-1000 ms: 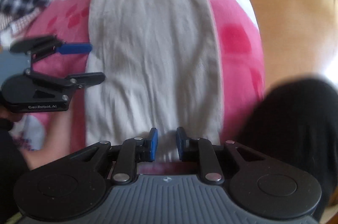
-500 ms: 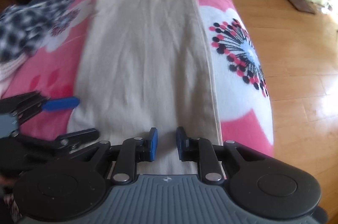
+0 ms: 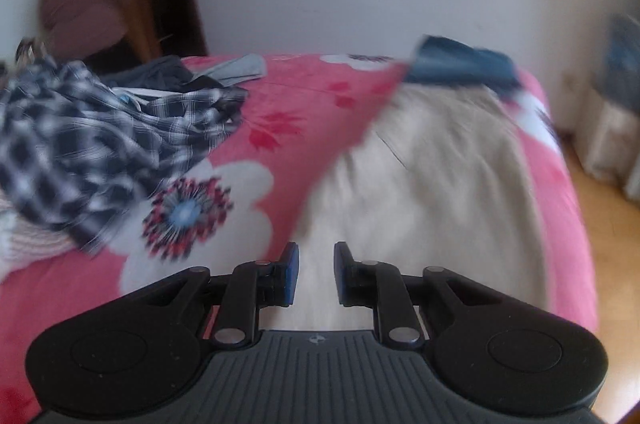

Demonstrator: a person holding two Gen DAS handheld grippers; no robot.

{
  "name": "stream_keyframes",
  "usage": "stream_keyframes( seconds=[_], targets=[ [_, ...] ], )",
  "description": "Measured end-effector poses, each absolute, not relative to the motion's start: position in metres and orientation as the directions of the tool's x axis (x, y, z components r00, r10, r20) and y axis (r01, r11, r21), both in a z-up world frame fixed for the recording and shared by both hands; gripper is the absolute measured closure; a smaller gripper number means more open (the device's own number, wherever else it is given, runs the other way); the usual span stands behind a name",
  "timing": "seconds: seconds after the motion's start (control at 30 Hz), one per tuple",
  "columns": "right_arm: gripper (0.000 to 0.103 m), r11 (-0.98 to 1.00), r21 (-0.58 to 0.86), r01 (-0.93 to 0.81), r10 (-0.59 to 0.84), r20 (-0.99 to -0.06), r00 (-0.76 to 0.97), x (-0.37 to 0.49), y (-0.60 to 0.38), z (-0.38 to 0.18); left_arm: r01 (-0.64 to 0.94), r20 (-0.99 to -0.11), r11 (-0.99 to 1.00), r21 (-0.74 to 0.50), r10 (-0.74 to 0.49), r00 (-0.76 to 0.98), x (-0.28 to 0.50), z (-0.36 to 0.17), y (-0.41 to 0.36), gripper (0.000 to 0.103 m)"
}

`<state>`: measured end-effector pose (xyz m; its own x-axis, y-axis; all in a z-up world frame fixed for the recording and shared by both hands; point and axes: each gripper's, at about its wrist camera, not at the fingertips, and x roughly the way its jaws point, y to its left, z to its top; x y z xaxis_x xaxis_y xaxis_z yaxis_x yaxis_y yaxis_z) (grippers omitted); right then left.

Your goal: Fold clothes

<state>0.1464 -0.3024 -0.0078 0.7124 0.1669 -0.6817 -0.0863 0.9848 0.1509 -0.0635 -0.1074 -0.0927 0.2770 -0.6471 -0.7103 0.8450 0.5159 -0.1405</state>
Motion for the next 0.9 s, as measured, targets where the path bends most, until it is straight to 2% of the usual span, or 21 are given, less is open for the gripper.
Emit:
stream_keyframes(
  seconds=[0.23, 0.43, 0.9],
  targets=[
    [0.085, 0.991, 0.083, -0.103, 0.132, -0.693, 0.709, 0.254, -0.289, -0.057, 0.88, -0.685, 0.454, -0.14, -0.686, 0.245, -0.066, -0.097, -0.097, 0.017],
    [0.085, 0.98, 0.128, -0.15, 0.197, -0.616, 0.763, 0.253, -0.291, -0.025, 0.898, -0.672, 0.414, -0.145, -0.708, 0.218, -0.067, -0.099, -0.092, 0.017],
    [0.086, 0.966, 0.137, -0.22, 0.253, -0.684, 0.684, 0.226, -0.282, -0.024, 0.908, -0.664, 0.401, -0.124, -0.713, 0.225, -0.076, -0.101, -0.091, 0.016]
  ],
)
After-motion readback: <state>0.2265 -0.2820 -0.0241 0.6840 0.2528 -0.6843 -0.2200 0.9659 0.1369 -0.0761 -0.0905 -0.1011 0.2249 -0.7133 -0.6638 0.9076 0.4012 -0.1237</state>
